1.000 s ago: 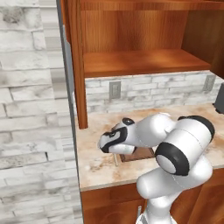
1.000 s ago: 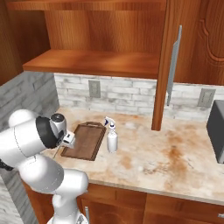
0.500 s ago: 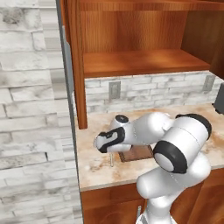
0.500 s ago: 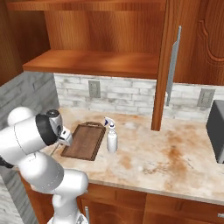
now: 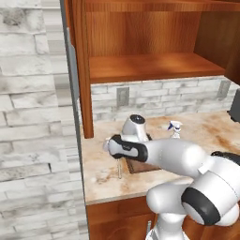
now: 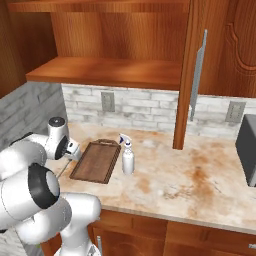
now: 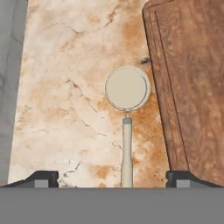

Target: Grab the spray bottle from the cabinet, then place it next to the cutting board for sanitizing. Then grab the dish brush from the countertop next to the sink and place it next to the cutting board.

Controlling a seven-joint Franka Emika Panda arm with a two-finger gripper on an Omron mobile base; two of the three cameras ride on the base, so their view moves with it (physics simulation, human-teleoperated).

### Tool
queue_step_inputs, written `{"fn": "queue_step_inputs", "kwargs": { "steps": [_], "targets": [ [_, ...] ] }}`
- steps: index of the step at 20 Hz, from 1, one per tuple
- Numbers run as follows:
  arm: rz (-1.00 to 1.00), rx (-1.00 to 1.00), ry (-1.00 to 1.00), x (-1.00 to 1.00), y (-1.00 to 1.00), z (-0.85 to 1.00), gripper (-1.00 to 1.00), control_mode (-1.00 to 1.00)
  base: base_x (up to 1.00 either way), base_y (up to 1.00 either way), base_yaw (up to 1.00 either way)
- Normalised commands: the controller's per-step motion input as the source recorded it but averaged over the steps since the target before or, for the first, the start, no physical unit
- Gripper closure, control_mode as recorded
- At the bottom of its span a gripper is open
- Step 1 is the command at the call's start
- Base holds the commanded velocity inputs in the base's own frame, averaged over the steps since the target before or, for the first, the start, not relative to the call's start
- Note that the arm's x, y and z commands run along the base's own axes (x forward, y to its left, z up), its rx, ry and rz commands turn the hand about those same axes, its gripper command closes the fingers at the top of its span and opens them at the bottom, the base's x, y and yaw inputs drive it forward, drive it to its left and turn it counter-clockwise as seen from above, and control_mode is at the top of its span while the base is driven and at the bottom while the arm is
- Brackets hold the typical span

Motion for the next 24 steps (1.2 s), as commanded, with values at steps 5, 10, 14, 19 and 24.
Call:
{"fn": "queue_step_inputs", "kwargs": {
  "steps": [5, 10, 14, 19, 24],
  "targets": [
    [0.0, 0.02, -0.22, -0.39, -0.18, 0.7, -1.0, -1.0, 0.0, 0.0, 0.0],
    [0.0, 0.0, -0.16, -0.78, -0.3, 0.8, -1.0, -1.0, 0.0, 0.0, 0.0],
    [0.0, 0.0, 0.03, -0.67, -0.53, 0.79, -1.0, -1.0, 0.0, 0.0, 0.0],
    [0.0, -0.03, 0.03, -0.78, -0.37, 0.87, -1.0, -1.0, 0.0, 0.0, 0.0],
    [-0.03, 0.0, 0.0, -0.68, -0.32, 0.91, -1.0, -1.0, 0.0, 0.0, 0.0]
  ]
}}
